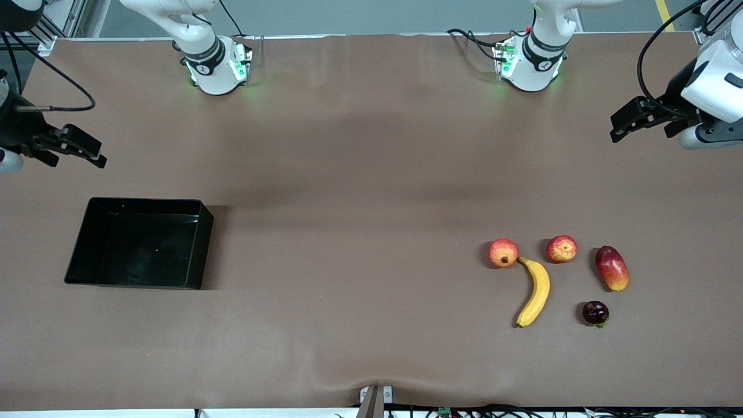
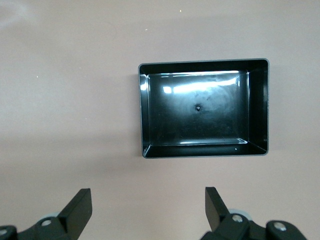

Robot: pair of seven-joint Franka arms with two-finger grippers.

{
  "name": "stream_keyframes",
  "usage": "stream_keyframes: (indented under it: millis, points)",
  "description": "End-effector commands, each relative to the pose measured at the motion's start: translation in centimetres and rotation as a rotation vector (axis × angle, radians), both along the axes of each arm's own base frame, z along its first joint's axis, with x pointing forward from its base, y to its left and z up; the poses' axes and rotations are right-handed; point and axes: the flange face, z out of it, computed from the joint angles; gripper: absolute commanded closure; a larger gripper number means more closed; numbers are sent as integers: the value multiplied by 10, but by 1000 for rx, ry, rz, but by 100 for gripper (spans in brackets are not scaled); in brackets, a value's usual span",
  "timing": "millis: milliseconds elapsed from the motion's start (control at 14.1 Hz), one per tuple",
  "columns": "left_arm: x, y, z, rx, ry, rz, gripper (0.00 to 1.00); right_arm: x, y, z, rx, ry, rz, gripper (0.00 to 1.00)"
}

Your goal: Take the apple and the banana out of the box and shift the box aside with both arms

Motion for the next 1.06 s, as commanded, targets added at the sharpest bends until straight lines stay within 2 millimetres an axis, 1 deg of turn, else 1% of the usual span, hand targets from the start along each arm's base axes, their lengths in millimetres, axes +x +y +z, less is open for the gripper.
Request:
stream_keyframes:
  millis: [0,71,212,354,708,850,992]
  points:
    - [0,1,3,-7,-12,-7,0,-18,0,9,-16,-1,-1,0]
    - [0,-1,4,-5,-13,-9,0,-19,-2,8,-19,1,18,0]
    - [-1,2,6,-4,-17,-8,0,-16,-7,6,-25,-5,86,0]
    - [-2,3,13,-6,-31,-5,0,-13,-8,11,-38,-18,83,0]
    - [-4,9,16,-5,-28,6,0,-16,-7,9,-42,14,54,0]
    - [-4,12,16,-4,-25,11,0,-18,-2,7,-40,38,13,0]
    - [-4,12,15,-5,-22,10,0,-17,9,11,-40,25,9,0]
